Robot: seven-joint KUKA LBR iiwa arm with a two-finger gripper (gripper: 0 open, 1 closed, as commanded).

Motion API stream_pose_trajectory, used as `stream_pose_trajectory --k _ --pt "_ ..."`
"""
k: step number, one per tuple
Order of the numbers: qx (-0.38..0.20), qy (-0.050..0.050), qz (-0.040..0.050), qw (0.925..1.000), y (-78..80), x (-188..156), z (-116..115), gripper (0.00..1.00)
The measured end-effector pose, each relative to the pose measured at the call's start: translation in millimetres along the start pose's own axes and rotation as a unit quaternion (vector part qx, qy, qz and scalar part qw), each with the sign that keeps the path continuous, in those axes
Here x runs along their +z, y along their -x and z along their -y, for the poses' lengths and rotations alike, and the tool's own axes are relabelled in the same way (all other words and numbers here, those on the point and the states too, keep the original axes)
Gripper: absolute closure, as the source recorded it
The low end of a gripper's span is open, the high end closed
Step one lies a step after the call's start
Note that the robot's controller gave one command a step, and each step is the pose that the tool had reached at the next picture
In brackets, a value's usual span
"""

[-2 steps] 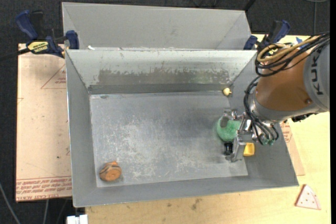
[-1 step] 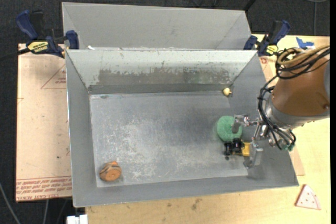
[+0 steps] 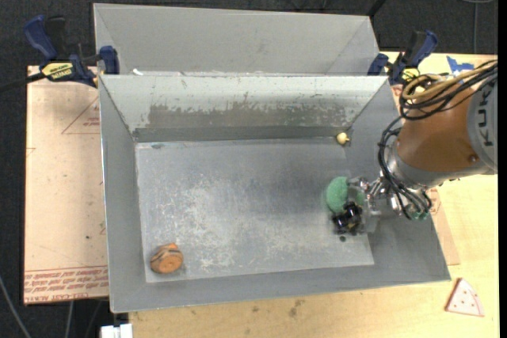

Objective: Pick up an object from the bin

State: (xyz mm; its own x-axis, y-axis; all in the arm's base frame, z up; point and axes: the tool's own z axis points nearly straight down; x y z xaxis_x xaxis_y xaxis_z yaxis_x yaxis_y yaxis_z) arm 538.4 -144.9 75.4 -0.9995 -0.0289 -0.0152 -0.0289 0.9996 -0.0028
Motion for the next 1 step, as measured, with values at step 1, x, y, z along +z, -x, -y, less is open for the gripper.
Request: stream_pose_trajectory --k 1 --pt "0.000 0.000 0.0000 1.0000 0.0 0.0 0.0 1.00"
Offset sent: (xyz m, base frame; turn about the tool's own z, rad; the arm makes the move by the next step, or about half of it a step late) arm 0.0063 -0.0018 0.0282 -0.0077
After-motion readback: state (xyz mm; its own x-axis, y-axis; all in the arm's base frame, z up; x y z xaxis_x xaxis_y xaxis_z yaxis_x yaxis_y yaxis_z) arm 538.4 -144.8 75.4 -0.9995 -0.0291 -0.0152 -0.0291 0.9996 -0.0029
